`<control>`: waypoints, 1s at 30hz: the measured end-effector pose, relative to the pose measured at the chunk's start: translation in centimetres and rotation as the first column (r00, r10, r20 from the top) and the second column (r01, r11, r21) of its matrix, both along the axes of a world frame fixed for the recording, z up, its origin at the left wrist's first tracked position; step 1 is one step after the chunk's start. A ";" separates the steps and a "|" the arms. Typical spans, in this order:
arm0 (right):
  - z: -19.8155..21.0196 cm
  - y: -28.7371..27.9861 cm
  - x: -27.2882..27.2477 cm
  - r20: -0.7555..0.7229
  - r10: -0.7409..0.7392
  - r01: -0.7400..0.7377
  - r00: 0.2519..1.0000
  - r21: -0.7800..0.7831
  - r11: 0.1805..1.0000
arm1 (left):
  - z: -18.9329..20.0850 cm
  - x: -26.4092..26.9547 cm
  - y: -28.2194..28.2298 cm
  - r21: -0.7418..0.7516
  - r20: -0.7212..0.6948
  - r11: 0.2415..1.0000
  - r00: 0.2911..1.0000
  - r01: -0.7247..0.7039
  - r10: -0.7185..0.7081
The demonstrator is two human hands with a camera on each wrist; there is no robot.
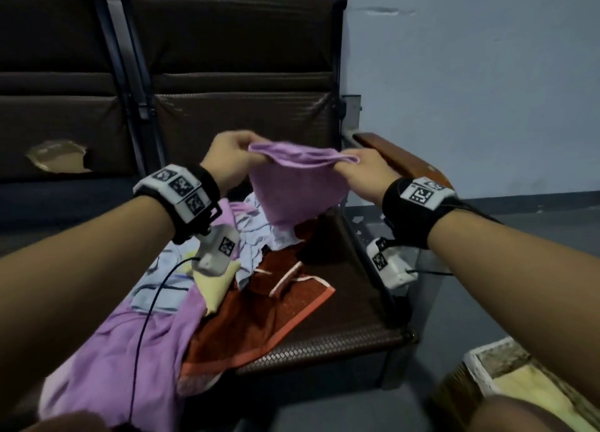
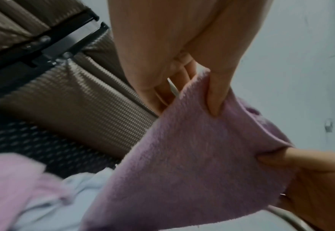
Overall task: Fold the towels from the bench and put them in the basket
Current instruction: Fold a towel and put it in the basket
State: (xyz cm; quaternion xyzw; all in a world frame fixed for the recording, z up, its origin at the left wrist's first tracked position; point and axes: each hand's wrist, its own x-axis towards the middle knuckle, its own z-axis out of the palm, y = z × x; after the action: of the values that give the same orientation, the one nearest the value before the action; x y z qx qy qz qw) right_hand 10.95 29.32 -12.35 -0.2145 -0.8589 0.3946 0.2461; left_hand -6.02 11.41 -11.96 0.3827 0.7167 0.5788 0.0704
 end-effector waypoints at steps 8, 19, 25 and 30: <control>-10.1 -2.6 5.3 0.556 0.311 -0.125 0.771 -0.347 0.930 | -10.0 5.5 -5.8 -0.611 0.394 0.658 0.890 0.440 -0.229; -12.2 0.7 2.0 0.472 0.053 0.117 0.880 -0.324 0.939 | -13.4 3.0 -1.9 -0.487 0.389 0.865 0.917 0.124 0.088; -15.9 2.1 -2.1 0.375 -0.153 0.238 0.914 -0.192 0.952 | -15.5 -0.2 1.7 -0.423 0.207 0.899 0.953 -0.117 0.222; -17.4 3.0 -3.7 0.419 -0.174 0.236 0.891 -0.101 0.967 | -17.3 -1.3 2.9 -0.449 0.132 0.870 0.948 -0.202 0.288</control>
State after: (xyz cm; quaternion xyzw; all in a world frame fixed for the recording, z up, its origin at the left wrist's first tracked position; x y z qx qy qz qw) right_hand 7.20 32.29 -29.70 -0.3991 -0.8318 0.3761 0.0855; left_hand -7.35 14.32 -29.22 0.2047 0.8589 0.4454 0.1486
